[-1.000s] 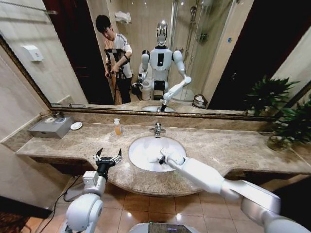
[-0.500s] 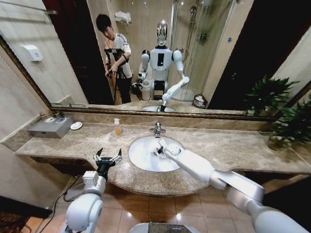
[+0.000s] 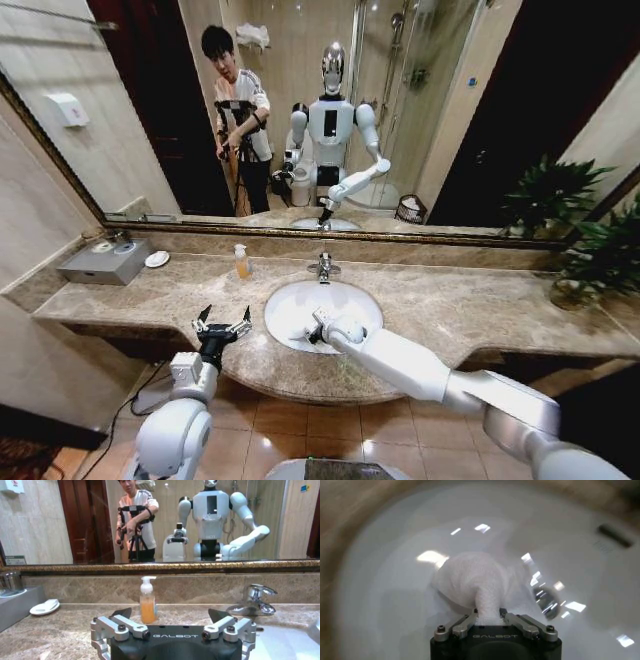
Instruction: Pick up the towel from the sink counter and wipe the mirror surface.
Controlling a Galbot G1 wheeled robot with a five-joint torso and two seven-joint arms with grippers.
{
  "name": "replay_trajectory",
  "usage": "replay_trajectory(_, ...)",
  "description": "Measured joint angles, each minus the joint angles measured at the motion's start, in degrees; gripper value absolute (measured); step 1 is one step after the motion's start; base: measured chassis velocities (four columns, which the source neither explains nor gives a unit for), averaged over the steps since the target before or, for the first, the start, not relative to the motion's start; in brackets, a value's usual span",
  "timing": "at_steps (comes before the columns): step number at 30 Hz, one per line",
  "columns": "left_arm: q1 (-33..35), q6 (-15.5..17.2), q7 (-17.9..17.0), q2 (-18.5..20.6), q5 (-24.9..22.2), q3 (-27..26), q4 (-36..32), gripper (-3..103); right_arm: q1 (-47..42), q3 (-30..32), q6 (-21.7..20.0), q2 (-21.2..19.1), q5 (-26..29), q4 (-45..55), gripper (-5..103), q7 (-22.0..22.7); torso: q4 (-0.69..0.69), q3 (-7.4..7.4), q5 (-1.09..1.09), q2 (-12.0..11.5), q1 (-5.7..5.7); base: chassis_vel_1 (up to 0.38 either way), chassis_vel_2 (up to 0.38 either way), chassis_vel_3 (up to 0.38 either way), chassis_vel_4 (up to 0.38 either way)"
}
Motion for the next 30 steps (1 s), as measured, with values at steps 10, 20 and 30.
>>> replay_trajectory(10, -0.01, 0.00, 0.00, 0.00, 0.00, 0.00, 0.00, 100, 4.31, 3.84, 5.61, 8.76, -6.45, -14.20, 10, -2.00, 0.01, 0.00, -0.01, 0.00, 0.01, 0.000, 0.000, 0.000, 0.000)
replay_trajectory(20, 0.00, 0.00, 0.00, 0.00, 0.00, 0.00, 0.00, 100, -0.65, -2.79, 3.37, 4.05, -1.34, -2.12, 10, 0.87, 0.00, 0.00, 0.01, 0.00, 0.00, 0.000, 0.000, 0.000, 0.000)
replay_trajectory(30, 0.00, 0.00, 0.00, 0.00, 0.00, 0.00, 0.00, 100, 1.80, -1.62, 4.50, 9.25, -2.65, -9.32, 10, -0.50, 0.04, 0.00, 0.01, 0.00, 0.00, 0.000, 0.000, 0.000, 0.000)
